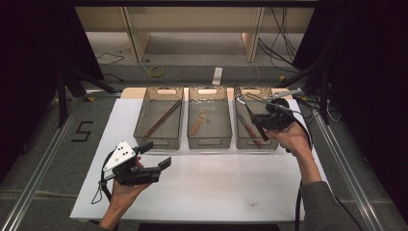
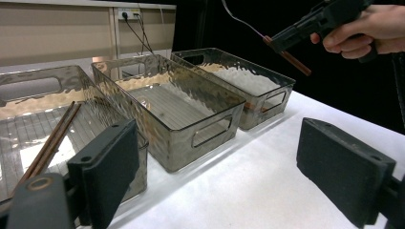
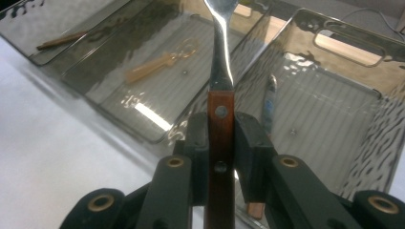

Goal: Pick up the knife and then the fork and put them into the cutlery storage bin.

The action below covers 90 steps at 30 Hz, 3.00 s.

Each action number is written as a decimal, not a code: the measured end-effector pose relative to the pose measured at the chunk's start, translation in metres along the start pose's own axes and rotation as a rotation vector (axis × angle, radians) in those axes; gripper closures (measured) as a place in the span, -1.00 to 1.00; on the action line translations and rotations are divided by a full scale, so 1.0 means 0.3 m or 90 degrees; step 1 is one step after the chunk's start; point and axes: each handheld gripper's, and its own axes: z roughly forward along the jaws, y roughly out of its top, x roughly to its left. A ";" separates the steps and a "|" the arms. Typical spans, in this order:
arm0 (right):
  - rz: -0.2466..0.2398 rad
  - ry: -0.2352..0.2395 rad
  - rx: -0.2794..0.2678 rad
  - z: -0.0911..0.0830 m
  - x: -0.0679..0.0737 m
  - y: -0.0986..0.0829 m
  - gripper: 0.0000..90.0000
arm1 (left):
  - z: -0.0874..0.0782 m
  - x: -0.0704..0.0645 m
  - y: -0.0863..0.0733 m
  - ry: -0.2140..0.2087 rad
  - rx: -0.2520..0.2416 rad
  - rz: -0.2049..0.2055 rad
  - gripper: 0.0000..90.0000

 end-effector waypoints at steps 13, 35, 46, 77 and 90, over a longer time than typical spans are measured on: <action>0.028 -0.034 0.002 0.038 -0.058 0.061 0.72 | -0.001 0.001 0.000 0.001 -0.001 0.000 -0.69; 0.081 -0.071 0.035 0.147 -0.137 0.023 0.72 | -0.004 0.001 0.000 0.003 -0.002 0.000 -0.69; 0.096 -0.074 0.047 0.168 -0.155 -0.006 0.72 | -0.005 0.000 0.000 0.003 -0.002 0.000 -0.69; 0.053 -0.014 0.038 0.157 -0.086 -0.018 0.09 | -0.006 0.001 0.000 0.004 0.000 -0.003 -0.69; 0.034 -0.005 -0.016 0.099 -0.005 -0.047 -0.12 | -0.004 0.000 -0.002 0.003 0.003 -0.002 -0.69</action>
